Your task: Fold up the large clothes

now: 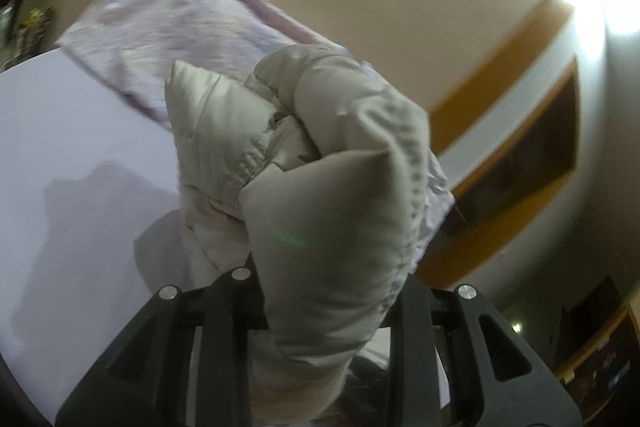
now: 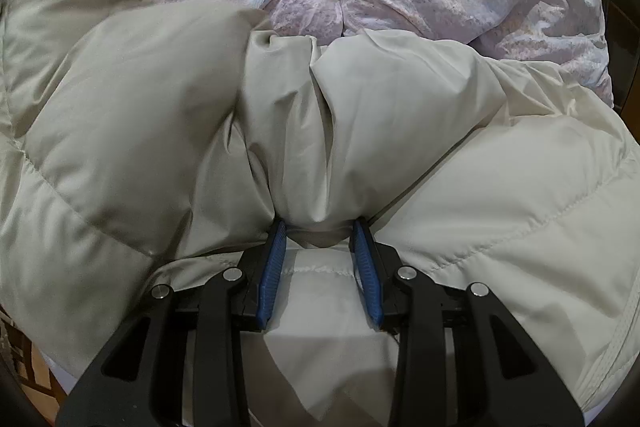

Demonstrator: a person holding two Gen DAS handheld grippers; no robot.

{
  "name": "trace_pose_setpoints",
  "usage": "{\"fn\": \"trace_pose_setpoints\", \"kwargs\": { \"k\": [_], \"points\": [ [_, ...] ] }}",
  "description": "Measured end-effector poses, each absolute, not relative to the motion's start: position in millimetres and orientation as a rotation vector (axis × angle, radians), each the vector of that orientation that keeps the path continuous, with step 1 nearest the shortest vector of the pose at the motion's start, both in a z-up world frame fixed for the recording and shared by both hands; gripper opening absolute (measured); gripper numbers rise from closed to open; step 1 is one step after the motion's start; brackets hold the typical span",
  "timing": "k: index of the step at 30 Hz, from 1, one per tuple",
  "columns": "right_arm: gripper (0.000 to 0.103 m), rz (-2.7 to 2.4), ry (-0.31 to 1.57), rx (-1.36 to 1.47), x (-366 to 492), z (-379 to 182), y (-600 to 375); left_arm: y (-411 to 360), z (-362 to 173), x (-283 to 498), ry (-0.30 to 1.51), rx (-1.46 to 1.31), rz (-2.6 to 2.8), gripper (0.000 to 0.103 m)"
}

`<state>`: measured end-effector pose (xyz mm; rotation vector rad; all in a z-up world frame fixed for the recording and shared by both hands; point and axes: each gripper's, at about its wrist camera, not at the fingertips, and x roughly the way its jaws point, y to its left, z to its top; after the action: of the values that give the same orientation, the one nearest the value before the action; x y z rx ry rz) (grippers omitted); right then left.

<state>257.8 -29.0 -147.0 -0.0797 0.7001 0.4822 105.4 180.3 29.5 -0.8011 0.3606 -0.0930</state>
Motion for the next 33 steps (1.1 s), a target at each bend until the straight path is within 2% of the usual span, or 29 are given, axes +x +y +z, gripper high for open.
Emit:
{"fn": "trace_pose_setpoints", "kwargs": {
  "k": [12,16,18,33],
  "points": [
    [0.037,0.55,0.686,-0.027,255,-135,-61,67,61,156,0.408,-0.642,-0.227,0.031],
    [0.038,0.585,0.644,0.053,238,-127,-97,34,59,173,0.448,-0.602,-0.257,0.032],
    [0.043,0.574,0.621,0.09,230,-125,-118,20,55,178,0.464,-0.587,-0.27,0.032],
    [0.043,0.489,0.604,0.271,203,-141,-208,-61,29,228,0.622,-0.511,-0.365,0.035]
  ]
}}
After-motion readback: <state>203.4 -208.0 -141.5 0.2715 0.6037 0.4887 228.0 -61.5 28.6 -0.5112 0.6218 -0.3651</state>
